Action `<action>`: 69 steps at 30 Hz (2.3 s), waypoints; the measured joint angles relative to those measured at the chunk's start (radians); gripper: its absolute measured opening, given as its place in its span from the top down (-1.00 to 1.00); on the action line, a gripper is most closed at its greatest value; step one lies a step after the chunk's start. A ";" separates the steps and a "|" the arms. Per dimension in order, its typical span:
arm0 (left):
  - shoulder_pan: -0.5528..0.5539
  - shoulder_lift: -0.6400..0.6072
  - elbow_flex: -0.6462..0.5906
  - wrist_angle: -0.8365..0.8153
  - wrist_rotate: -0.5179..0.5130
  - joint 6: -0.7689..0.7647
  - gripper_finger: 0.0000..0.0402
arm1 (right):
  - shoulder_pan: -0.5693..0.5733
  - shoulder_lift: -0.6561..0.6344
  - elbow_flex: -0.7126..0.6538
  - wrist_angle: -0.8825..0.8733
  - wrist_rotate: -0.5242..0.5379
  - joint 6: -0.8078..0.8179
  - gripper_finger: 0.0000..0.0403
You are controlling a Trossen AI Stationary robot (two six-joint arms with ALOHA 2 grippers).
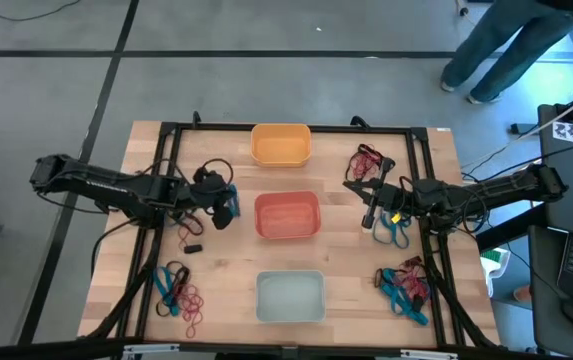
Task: Sort rubber bands into baskets
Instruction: Put the blue rubber band in the yellow bin, then move the red rubber band to the middle left of the table
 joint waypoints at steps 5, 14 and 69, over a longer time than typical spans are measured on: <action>0.044 0.001 0.000 0.031 -0.012 0.008 0.87 | 0.000 0.000 0.000 0.000 0.000 0.000 1.00; 0.102 0.004 0.000 0.041 0.039 0.026 0.33 | 0.000 0.000 0.000 0.000 0.000 0.000 1.00; -0.071 0.409 0.035 -0.105 0.081 0.105 0.34 | 0.000 0.000 0.000 -0.001 0.000 0.000 1.00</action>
